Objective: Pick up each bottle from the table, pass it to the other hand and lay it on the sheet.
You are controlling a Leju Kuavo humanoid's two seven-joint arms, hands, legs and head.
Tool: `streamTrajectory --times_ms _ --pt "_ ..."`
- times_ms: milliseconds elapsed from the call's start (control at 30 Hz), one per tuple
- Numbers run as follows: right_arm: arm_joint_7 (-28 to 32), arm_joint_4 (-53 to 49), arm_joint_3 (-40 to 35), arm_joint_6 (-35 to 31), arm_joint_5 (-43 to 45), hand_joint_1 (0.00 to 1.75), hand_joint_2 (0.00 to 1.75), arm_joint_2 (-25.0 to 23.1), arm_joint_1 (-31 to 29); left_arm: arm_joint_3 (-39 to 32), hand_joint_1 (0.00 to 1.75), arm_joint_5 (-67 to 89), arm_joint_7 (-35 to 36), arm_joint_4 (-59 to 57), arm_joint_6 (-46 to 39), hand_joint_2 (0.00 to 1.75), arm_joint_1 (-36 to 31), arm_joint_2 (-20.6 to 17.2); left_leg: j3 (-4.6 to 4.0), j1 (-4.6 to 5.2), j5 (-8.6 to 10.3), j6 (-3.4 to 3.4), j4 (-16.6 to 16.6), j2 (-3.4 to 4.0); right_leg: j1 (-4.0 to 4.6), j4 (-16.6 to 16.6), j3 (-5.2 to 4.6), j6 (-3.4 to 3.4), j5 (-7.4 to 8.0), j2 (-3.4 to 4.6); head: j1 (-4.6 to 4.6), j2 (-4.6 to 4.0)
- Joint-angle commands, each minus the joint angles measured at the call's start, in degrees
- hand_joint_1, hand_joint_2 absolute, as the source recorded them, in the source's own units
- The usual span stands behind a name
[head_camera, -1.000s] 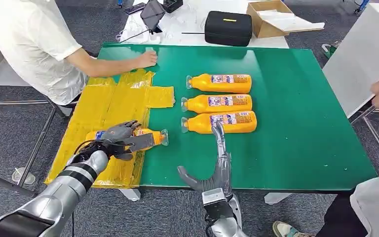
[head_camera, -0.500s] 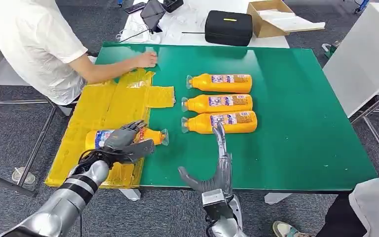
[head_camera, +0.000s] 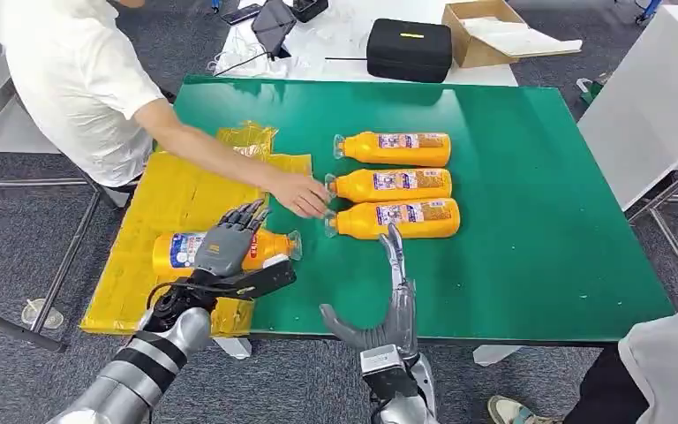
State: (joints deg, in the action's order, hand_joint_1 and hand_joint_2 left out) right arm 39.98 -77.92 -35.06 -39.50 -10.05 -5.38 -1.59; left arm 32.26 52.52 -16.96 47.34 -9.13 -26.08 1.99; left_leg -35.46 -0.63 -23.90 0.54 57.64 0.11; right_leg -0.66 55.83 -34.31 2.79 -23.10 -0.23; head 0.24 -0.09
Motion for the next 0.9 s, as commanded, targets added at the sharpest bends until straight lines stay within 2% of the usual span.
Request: streamTrajectory --times_ms 33,100,167,267,400,433,467,500,533,633,767,900 --pt "0.02 5.85 5.22 -0.5 -14.92 0.0 1.75 0.39 0.32 1.94 0.0 -3.98 -1.98 9.69 -6.0 1.75 5.0 1.69 0.17 -0.02 -0.07 0.03 0.01 -0.04 0.04 -0.02 0.2 -0.08 -0.06 -0.02 0.0 0.0" --pt "0.02 10.15 9.89 -0.5 -22.43 0.0 1.75 0.45 0.6 -0.17 0.0 -10.94 -1.51 15.57 -3.66 1.75 10.59 3.09 0.26 0.0 -0.05 0.04 -0.11 -0.04 0.01 -0.14 0.29 -0.05 -0.04 -0.03 0.0 0.0" --pt "-2.36 10.25 20.72 -0.5 -38.12 0.0 1.75 -0.13 3.46 -2.62 0.0 -20.72 -0.89 21.29 -0.72 1.75 17.13 6.53 0.23 0.04 -0.05 0.05 -0.13 -0.04 -0.03 -0.15 0.26 -0.02 -0.04 -0.03 -0.02 0.0" --pt "-0.82 10.41 21.27 -0.5 -36.65 0.0 1.75 0.74 3.86 -1.53 0.0 -20.81 -0.25 21.77 -1.51 1.75 17.64 6.43 0.34 0.03 -0.14 0.09 -0.08 -0.18 -0.02 -0.17 0.44 -0.02 -0.15 -0.16 0.0 0.0" --pt "-1.15 10.4 21.2 -0.5 -37.29 0.0 1.75 0.13 3.71 -1.89 0.0 -21.01 -0.18 21.34 -1.49 1.75 16.95 6.16 0.05 0.04 -0.15 0.04 0.04 -0.09 -0.03 -0.04 0.14 -0.07 -0.12 -0.05 0.02 0.0" --pt "-3.08 10.71 21.47 -0.5 -40.34 0.0 1.75 0.15 3.59 -2.4 0.0 -22.18 -0.41 21.11 -1.13 1.75 17.0 6.49 -0.03 0.05 -0.11 0.03 0.0 -0.04 -0.05 -0.04 0.02 -0.05 -0.07 -0.01 0.0 0.0" --pt "-9.81 11.02 23.03 -0.5 -50.05 0.0 1.75 2.03 3.72 -3.04 0.0 -25.81 -2.09 21.61 0.41 1.75 18.25 7.31 0.11 0.04 -0.16 0.02 0.0 -0.03 -0.03 -0.04 0.15 -0.11 -0.11 0.02 -0.02 0.0" --pt "-14.19 12.44 24.52 -0.5 -53.19 0.0 1.75 4.07 3.75 -4.12 0.0 -28.5 -1.54 22.14 0.36 1.75 19.85 8.56 -0.04 0.02 -0.1 0.02 -0.01 -0.04 -0.01 -0.07 -0.02 -0.07 -0.04 -0.01 0.0 0.0" --pt "-15.9 12.9 25.24 -0.5 -53.67 0.0 1.75 6.17 4.04 -4.2 0.0 -29.79 -1.68 22.84 -0.37 1.75 21.0 9.17 0.05 0.05 -0.1 0.05 -0.05 -0.14 -0.04 -0.11 0.1 -0.06 -0.07 -0.1 -0.02 0.0" --pt "-16.98 15.46 27.31 -0.5 -54.28 0.0 1.75 10.82 4.44 -2.42 0.0 -33.16 -2.37 22.65 -3.43 1.75 22.15 9.5 0.2 0.06 -0.15 0.08 -0.06 -0.16 0.01 -0.18 0.27 -0.04 -0.1 -0.12 -0.02 0.0" --pt "-16.62 15.71 28.8 -0.5 -54.42 0.0 1.75 11.22 4.19 -1.74 0.0 -36.39 -3.4 17.87 -8.56 1.75 20.19 10.43 0.16 0.06 -0.14 0.12 -0.04 -0.23 -0.03 -0.18 0.28 -0.02 -0.12 -0.23 0.0 0.0" --pt "-19.2 18.93 24.98 -0.45 -54.93 0.0 1.75 12.61 0.54 -0.47 0.0 -38.89 -5.04 17.04 -10.18 1.75 18.89 10.39 0.07 0.14 -0.15 0.07 0.0 -0.06 -0.11 -0.09 0.14 -0.08 -0.06 -0.03 0.0 0.0"
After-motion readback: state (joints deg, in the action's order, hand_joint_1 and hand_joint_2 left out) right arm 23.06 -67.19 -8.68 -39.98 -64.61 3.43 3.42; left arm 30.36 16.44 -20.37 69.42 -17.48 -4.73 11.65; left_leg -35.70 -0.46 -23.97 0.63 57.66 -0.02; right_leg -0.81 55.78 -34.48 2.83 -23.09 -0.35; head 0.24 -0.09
